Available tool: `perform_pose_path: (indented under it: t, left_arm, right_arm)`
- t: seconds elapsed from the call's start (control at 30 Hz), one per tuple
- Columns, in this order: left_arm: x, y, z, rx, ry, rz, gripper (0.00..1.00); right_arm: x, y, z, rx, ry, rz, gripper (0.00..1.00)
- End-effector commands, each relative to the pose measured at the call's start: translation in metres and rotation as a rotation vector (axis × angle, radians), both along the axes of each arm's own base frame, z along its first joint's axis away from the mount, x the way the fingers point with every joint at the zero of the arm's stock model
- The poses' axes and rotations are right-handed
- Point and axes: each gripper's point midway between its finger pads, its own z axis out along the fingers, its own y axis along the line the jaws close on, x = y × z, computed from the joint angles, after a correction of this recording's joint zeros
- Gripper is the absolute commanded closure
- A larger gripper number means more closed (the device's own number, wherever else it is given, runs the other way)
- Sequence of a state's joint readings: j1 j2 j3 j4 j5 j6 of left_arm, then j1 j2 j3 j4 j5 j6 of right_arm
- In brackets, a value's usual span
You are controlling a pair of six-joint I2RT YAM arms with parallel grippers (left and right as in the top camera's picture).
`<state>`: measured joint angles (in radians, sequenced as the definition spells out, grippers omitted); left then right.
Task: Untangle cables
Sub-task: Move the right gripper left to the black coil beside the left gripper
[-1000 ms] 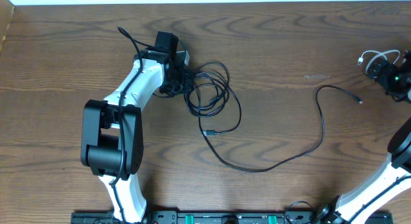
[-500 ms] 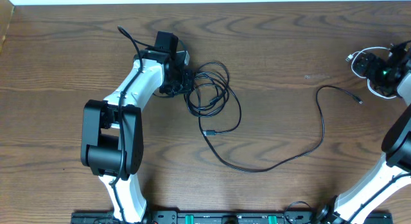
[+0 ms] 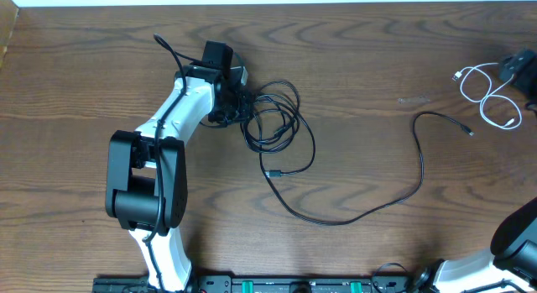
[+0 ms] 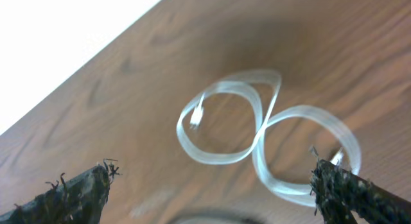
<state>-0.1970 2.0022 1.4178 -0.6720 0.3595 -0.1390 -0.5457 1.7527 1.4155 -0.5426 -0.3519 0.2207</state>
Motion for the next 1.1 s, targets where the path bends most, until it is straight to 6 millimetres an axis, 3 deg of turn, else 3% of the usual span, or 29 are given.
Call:
perform_pose_path:
  t: [0.0, 0.03, 0.3, 0.4, 0.43, 0.53, 0.57, 0.9, 1.07]
  left_arm:
    - [-0.003, 0.003, -0.010, 0.017, 0.023, 0.009, 0.77]
    - [-0.003, 0.003, -0.010, 0.017, 0.023, 0.009, 0.77]
    - [-0.003, 0.002, -0.009, 0.009, 0.024, 0.008, 0.77]
    - [-0.003, 0.001, -0.009, 0.009, 0.025, 0.006, 0.78]
    - [-0.004, -0.001, -0.009, 0.009, 0.025, 0.001, 0.80]
    - [-0.005, -0.005, -0.009, 0.009, 0.025, -0.009, 0.82]
    - [-0.006, -0.006, -0.009, 0.009, 0.024, -0.013, 0.85]
    - [-0.009, -0.015, -0.009, 0.010, 0.024, -0.036, 0.87]
    - [-0.009, -0.015, -0.009, 0.010, 0.025, -0.036, 0.93]
  right_arm:
    - [-0.002, 0.051, -0.017, 0.177, 0.050, 0.117, 0.01]
    - [-0.006, 0.070, -0.026, 0.225, 0.098, 0.151, 0.01]
    - [-0.019, 0.160, -0.062, 0.305, 0.305, 0.321, 0.01]
    - [-0.018, 0.188, -0.067, 0.297, 0.328, 0.385, 0.01]
    - [-0.018, 0.208, -0.070, 0.281, 0.339, 0.432, 0.01]
    - [-0.015, 0.241, -0.072, 0.249, 0.339, 0.511, 0.01]
    - [-0.015, 0.251, -0.072, 0.236, 0.336, 0.534, 0.01]
    - [-0.013, 0.346, -0.074, 0.121, 0.302, 0.666, 0.01]
    - [-0.017, 0.396, -0.092, 0.079, 0.298, 0.719, 0.05]
